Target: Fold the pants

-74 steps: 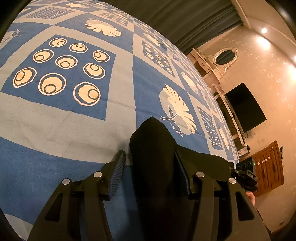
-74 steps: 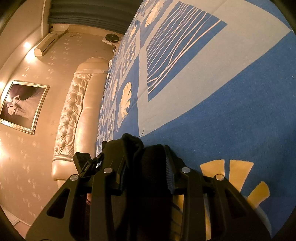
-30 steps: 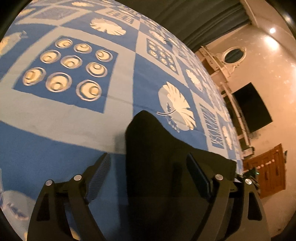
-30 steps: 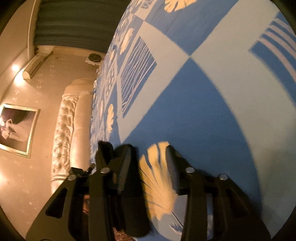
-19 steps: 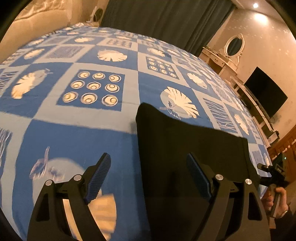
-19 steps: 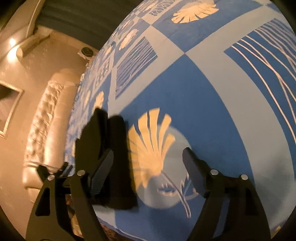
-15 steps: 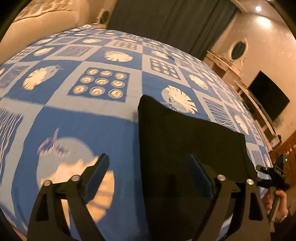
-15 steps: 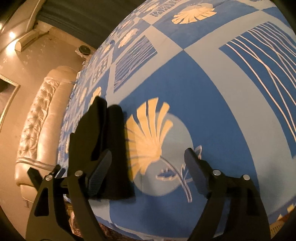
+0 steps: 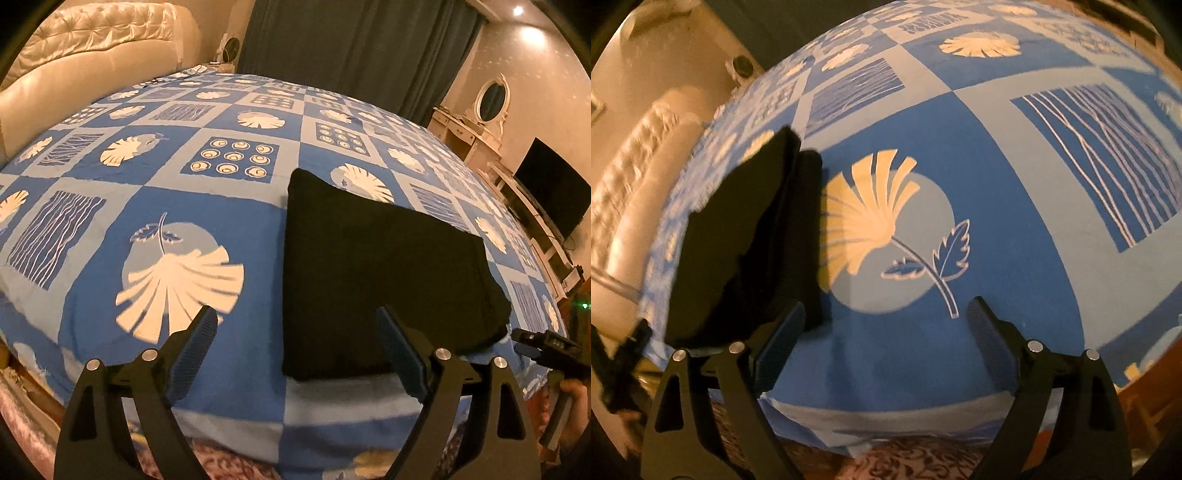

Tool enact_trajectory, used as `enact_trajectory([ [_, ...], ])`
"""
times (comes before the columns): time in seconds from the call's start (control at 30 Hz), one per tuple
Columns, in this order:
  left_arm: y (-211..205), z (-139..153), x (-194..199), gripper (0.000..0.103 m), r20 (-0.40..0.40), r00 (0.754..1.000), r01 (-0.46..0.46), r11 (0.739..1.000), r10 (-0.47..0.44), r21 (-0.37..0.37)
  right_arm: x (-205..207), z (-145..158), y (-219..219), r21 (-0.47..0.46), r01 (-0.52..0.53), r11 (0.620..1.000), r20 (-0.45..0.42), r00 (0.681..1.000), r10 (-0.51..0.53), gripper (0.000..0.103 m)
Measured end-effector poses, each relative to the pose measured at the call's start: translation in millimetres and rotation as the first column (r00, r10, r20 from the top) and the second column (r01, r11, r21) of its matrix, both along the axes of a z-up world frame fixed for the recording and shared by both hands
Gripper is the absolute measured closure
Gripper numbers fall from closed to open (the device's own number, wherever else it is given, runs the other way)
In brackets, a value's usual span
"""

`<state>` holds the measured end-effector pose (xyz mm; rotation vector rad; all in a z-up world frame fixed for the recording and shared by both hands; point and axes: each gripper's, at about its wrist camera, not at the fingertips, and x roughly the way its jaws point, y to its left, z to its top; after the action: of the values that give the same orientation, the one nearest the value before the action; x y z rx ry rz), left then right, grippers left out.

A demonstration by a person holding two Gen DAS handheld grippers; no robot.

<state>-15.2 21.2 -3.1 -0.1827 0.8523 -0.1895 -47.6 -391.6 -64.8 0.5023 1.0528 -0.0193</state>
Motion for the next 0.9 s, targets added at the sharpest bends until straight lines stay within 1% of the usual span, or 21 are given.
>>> enact_trajectory([
  [0.27, -8, -1, -21, 0.017, -0.005, 1.000, -0.023, 1.000, 0.023, 0.006, -14, 16, 16, -0.053, -0.014, 0.999, 0.027, 1.000, 0.015, 0.013],
  [0.43, -10, 3, -31, 0.017, 0.018, 0.999, -0.033, 0.999, 0.032, 0.020, -20, 33, 33, -0.133, -0.045, 0.990, 0.081, 0.995, 0.056, 0.013],
  [0.57, -10, 2, -31, 0.017, 0.009, 0.998, -0.066, 0.998, 0.066, 0.016, -23, 49, 50, -0.224, -0.067, 0.972, 0.142, 0.985, 0.101, 0.013],
  [0.63, -12, 3, -31, 0.017, 0.006, 0.998, -0.066, 0.998, 0.066, 0.020, -26, 52, 55, -0.227, -0.072, 0.971, 0.161, 0.981, 0.111, 0.013],
  [0.73, -14, 5, -31, 0.017, 0.015, 0.998, -0.058, 0.998, 0.057, 0.032, -26, 51, 61, -0.192, -0.074, 0.979, 0.175, 0.979, 0.109, 0.013],
  [0.83, -17, 4, -29, 0.017, 0.010, 0.998, -0.056, 0.997, 0.055, 0.047, -26, 46, 67, -0.155, -0.076, 0.985, 0.175, 0.979, 0.103, 0.013],
  [0.9, -17, 3, -28, 0.017, 0.005, 0.998, -0.056, 0.997, 0.056, 0.048, -28, 41, 74, -0.162, -0.086, 0.983, 0.175, 0.978, 0.114, 0.013],
])
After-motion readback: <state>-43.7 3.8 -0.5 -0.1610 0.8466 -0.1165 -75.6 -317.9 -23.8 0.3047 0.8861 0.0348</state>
